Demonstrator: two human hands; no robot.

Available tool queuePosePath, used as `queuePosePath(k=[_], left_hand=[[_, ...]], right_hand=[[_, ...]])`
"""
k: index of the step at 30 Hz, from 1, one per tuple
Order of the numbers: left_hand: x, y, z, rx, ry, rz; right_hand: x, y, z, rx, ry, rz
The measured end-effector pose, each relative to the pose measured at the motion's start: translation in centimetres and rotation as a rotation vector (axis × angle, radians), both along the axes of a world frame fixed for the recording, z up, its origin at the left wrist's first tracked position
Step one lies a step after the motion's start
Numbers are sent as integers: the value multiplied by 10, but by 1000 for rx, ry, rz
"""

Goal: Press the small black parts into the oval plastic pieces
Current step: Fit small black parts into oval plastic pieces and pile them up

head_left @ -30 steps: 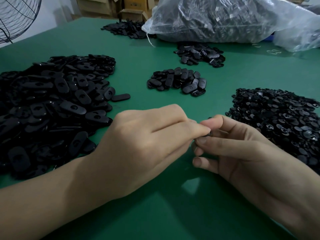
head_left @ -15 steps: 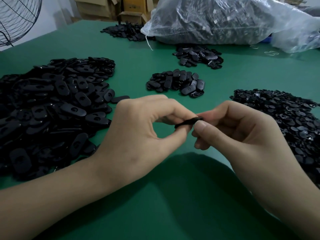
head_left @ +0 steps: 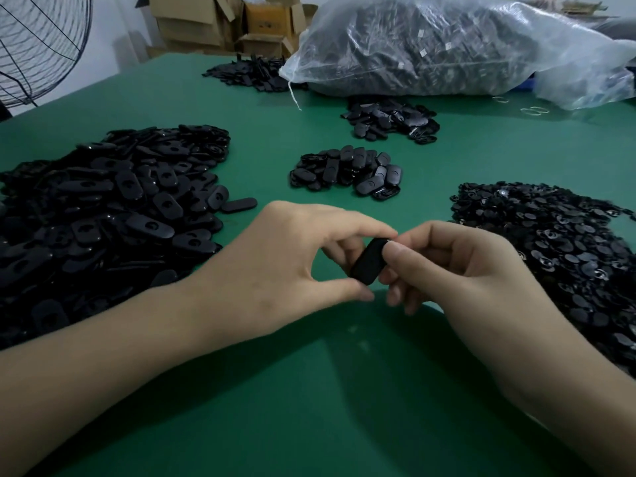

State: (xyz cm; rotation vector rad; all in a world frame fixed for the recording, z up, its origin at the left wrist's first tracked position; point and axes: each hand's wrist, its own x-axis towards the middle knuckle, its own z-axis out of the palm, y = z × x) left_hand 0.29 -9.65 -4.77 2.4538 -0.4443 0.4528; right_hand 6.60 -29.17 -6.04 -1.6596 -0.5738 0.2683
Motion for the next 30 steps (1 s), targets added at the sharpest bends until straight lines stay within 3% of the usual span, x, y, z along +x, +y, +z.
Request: queuePosePath(k=[3, 6, 14, 18, 26, 30], left_hand=[[5, 6, 5, 116, -69, 34], [22, 21, 17, 173, -45, 162], [124, 57, 13, 165, 158, 493], [149, 58, -5, 160, 243, 571], [130, 58, 24, 117, 370, 487], [92, 78, 64, 362, 604, 296]], right_hand=[[4, -1, 2, -2, -12, -10], [14, -7, 3, -64, -160, -115], [42, -24, -3, -585, -669, -310], [42, -22, -7, -738, -784, -286], [39, -19, -4, -883, -807, -256], [39, -19, -3, -874, -804, -251]])
